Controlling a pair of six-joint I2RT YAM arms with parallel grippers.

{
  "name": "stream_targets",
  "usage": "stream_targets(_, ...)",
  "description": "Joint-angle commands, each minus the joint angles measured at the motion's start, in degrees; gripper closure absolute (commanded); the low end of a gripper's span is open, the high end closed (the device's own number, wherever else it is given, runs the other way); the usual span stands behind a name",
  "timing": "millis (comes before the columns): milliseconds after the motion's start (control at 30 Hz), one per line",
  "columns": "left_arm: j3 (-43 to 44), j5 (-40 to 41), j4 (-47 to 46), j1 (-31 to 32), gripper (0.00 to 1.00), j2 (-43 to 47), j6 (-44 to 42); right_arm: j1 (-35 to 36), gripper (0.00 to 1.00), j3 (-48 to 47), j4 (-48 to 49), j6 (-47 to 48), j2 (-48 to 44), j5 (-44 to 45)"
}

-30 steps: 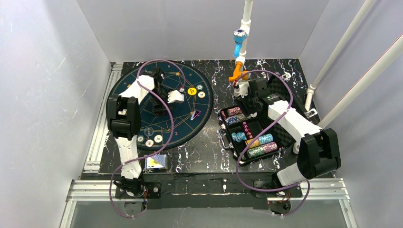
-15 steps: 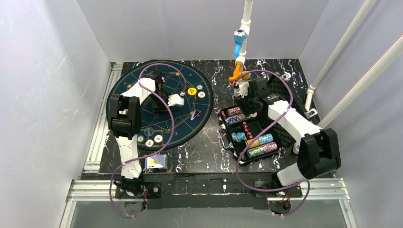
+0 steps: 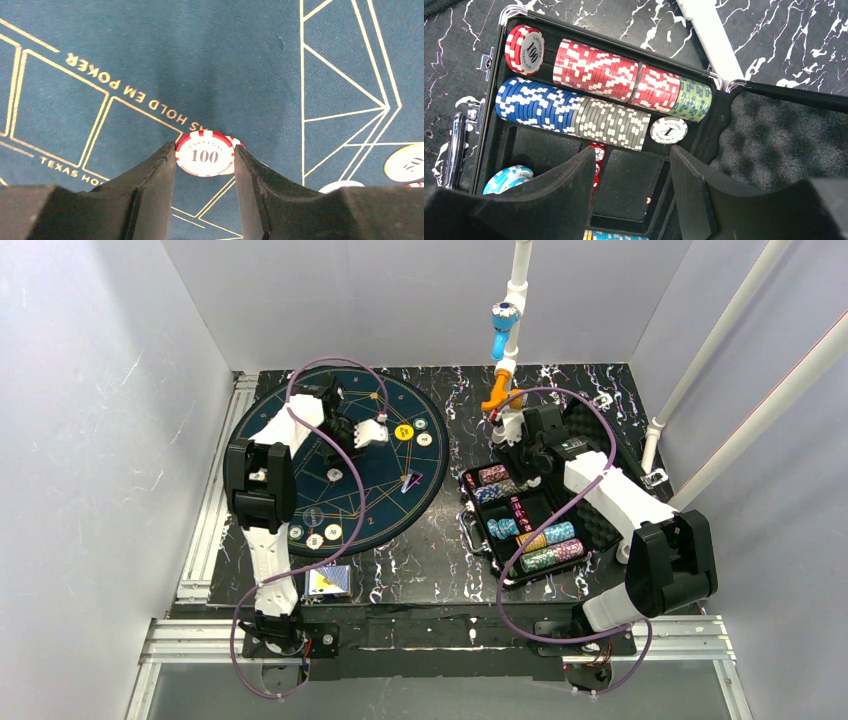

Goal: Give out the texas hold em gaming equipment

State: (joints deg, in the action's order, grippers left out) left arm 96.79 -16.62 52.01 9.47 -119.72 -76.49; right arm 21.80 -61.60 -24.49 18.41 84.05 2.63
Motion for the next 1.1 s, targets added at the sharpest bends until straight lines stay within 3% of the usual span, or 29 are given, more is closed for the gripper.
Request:
stream_targets(0,4.49,-5.37,4.79,-2.03,0.72,3.24,6.13,-0.18,0.36,-1.09,1.33,0.39,-1.16,-0.70)
stream_targets(233,5.89,-9.97,7.65,-8.74,0.72,6.38,12.67,-0.18,0.36,-1.02,1.11,0.39,-1.80,-2.17)
stream_targets(467,8.33,-14.96,11.52,-21.44,0.72,7.46,17.06,-0.18,0.36,-0.82,1.01,0.67,-1.90,-3.89)
stream_targets(667,11.43,-13.38,12.87,-31.16,0.72,5.22,18.04,-0.11,0.36,-0.63,1.03,0.39,-2.05,-6.17)
stream_targets(833,11.98,-10.85,12.72,-35.29,0.72,3.08,17.68,-0.12,0.36,-0.58,0.89,0.44,-2.11,-6.66)
stream_targets(1067,11.21,-5.51,8.06,-36.30,0.71,0.35,18.72,0.13,0.36,-0.80,0.59,0.48,-1.76,-7.35)
